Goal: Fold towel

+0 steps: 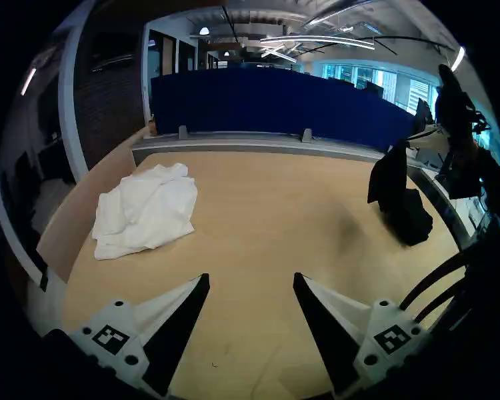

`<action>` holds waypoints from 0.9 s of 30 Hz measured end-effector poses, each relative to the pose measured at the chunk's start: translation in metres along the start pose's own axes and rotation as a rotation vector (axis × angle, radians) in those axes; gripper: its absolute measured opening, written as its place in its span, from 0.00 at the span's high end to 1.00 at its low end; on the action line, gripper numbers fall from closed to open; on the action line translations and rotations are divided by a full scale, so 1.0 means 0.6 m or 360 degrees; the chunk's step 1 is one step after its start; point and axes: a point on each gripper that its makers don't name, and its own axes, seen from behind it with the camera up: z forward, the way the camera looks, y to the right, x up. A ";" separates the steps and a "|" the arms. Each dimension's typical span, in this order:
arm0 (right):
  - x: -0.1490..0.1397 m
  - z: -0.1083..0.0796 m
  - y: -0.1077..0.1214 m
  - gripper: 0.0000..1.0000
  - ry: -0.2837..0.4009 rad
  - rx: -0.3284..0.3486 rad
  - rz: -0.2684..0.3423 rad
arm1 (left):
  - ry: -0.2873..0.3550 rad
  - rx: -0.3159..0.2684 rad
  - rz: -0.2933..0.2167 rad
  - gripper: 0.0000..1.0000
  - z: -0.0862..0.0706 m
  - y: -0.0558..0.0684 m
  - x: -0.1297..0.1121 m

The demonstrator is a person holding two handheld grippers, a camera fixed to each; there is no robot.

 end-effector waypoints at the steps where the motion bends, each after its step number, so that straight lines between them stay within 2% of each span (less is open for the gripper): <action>1: -0.001 -0.004 0.012 0.96 -0.0002 -0.0015 0.0000 | -0.0001 -0.0001 0.0002 0.06 0.000 0.001 0.000; 12: 0.003 -0.034 0.135 0.96 0.0010 -0.0151 0.0056 | -0.0016 -0.0004 0.0024 0.07 0.005 0.014 -0.001; 18: -0.009 -0.035 0.199 0.96 -0.0016 -0.0215 0.0095 | -0.0027 -0.0013 0.0027 0.07 0.007 0.027 0.001; 27: -0.034 -0.023 0.253 0.96 -0.0031 -0.0249 0.0177 | -0.0040 -0.0014 0.0050 0.07 0.015 0.041 0.004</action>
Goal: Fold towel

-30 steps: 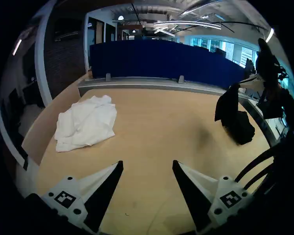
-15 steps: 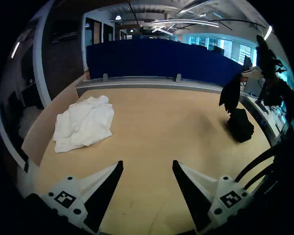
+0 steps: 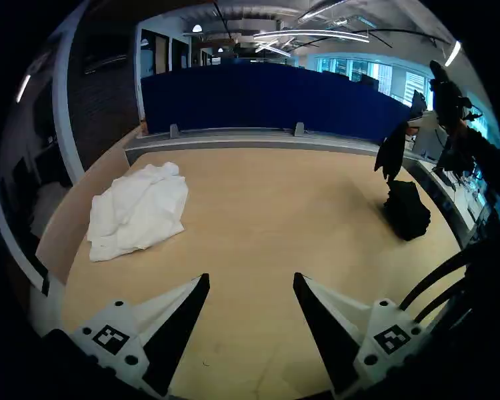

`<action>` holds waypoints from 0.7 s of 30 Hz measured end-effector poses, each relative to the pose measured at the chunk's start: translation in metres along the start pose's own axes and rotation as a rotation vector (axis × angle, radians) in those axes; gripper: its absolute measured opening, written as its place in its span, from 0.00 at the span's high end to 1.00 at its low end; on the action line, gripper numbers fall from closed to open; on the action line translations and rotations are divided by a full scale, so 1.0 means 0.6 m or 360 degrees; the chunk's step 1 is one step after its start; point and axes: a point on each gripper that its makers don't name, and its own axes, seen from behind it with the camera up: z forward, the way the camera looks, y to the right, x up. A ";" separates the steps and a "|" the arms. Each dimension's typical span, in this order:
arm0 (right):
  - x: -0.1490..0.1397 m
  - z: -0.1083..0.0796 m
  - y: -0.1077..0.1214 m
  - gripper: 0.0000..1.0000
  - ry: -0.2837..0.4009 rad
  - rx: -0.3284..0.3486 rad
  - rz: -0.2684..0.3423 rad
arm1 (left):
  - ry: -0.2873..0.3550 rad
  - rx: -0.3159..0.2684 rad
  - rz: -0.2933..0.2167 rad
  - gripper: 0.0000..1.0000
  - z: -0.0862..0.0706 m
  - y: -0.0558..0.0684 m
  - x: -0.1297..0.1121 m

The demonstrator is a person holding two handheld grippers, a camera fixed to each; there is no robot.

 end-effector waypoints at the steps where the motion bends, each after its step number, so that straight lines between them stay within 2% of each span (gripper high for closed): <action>1: -0.003 0.002 0.003 0.96 -0.0001 -0.0002 0.0010 | -0.0001 0.0000 0.0003 0.07 0.001 0.001 0.000; 9: -0.024 0.005 0.022 0.96 -0.0019 -0.0016 0.0052 | -0.0006 -0.0006 0.0020 0.07 0.005 0.009 0.004; 15: -0.053 -0.019 0.027 0.96 -0.0037 -0.0031 0.0080 | -0.0009 -0.0025 0.0035 0.07 0.007 0.020 0.005; 21: -0.102 -0.053 0.034 0.96 -0.0065 -0.0055 0.0133 | -0.0007 -0.0054 0.0060 0.07 0.007 0.035 0.011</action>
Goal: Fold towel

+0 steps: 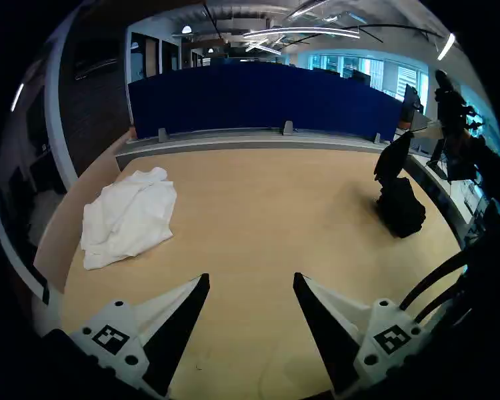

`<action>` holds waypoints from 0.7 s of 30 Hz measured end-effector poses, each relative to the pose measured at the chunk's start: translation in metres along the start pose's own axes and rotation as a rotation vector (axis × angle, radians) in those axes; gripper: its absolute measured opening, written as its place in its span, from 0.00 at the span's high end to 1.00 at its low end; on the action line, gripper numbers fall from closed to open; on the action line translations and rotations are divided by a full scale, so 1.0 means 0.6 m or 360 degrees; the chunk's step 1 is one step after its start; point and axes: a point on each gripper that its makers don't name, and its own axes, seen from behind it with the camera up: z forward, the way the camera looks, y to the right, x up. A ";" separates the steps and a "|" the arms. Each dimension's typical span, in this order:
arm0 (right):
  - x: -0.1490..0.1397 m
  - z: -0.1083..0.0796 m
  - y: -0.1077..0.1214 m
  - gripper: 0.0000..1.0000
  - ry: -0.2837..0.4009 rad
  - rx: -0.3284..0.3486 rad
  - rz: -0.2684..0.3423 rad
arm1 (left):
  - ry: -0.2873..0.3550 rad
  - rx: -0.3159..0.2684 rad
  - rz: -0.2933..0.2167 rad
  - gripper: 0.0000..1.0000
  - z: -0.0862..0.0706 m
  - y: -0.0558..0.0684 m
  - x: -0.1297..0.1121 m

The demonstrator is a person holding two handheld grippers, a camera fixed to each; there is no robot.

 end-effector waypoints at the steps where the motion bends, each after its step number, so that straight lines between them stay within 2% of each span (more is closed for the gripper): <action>1: -0.009 -0.006 0.001 0.96 -0.0003 -0.0003 0.0014 | 0.0000 -0.0005 0.0004 0.07 0.000 0.003 0.000; 9: -0.087 -0.039 0.008 0.96 -0.0048 -0.0035 0.0106 | -0.0003 -0.0037 0.0029 0.07 0.000 0.021 0.003; 21: -0.231 -0.057 0.027 0.96 -0.0166 -0.0108 0.0299 | -0.0006 -0.0051 0.0060 0.07 -0.001 0.036 0.005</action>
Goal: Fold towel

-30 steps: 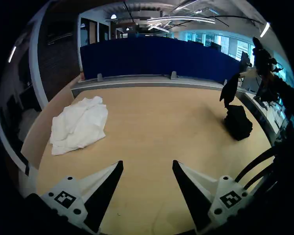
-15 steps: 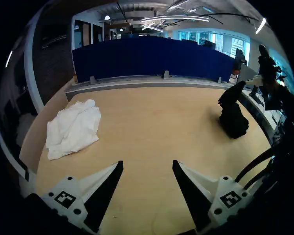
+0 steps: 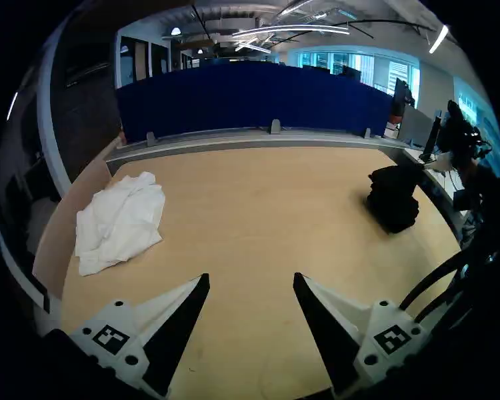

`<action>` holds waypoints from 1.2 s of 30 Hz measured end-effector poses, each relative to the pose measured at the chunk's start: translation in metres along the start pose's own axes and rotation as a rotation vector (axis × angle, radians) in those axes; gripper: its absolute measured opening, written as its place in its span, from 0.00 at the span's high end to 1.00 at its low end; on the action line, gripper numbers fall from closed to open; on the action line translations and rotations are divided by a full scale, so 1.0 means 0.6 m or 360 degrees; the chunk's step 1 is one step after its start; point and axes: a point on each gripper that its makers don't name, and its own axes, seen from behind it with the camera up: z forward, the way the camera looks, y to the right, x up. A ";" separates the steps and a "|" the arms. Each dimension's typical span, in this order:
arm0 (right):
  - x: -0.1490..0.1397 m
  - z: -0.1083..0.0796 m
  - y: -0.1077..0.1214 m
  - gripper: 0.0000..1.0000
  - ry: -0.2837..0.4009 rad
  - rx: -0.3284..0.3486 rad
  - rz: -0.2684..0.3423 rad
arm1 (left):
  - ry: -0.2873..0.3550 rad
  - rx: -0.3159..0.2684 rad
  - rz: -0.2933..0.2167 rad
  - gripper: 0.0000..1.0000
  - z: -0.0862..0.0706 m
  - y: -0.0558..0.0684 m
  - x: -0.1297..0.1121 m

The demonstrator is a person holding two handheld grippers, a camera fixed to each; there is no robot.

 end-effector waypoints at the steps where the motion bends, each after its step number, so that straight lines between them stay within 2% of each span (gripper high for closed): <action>1: -0.012 0.001 0.001 0.96 -0.0013 -0.0002 0.0016 | -0.0001 0.0001 0.0002 0.07 0.000 0.000 0.000; 12: -0.114 0.013 -0.009 0.96 -0.0119 0.0002 0.0145 | -0.0007 0.0003 0.0017 0.07 -0.002 0.009 -0.001; 19: -0.166 0.030 0.003 0.96 -0.0194 -0.0043 0.0191 | -0.0005 0.0006 0.0027 0.07 -0.004 0.012 0.002; 25: -0.192 0.043 0.009 0.96 -0.0232 -0.0061 0.0230 | -0.0007 0.0015 0.0035 0.07 -0.005 0.012 0.004; 31: -0.199 0.048 0.014 0.95 -0.0220 -0.0082 0.0245 | -0.0008 0.0017 0.0046 0.07 -0.006 0.015 0.007; 33: -0.198 0.048 0.017 0.92 -0.0209 -0.0093 0.0245 | -0.0010 0.0018 0.0051 0.07 -0.005 0.016 0.008; 36: -0.188 0.044 0.022 0.82 -0.0178 -0.0117 0.0237 | -0.0010 0.0019 0.0060 0.07 -0.005 0.016 0.009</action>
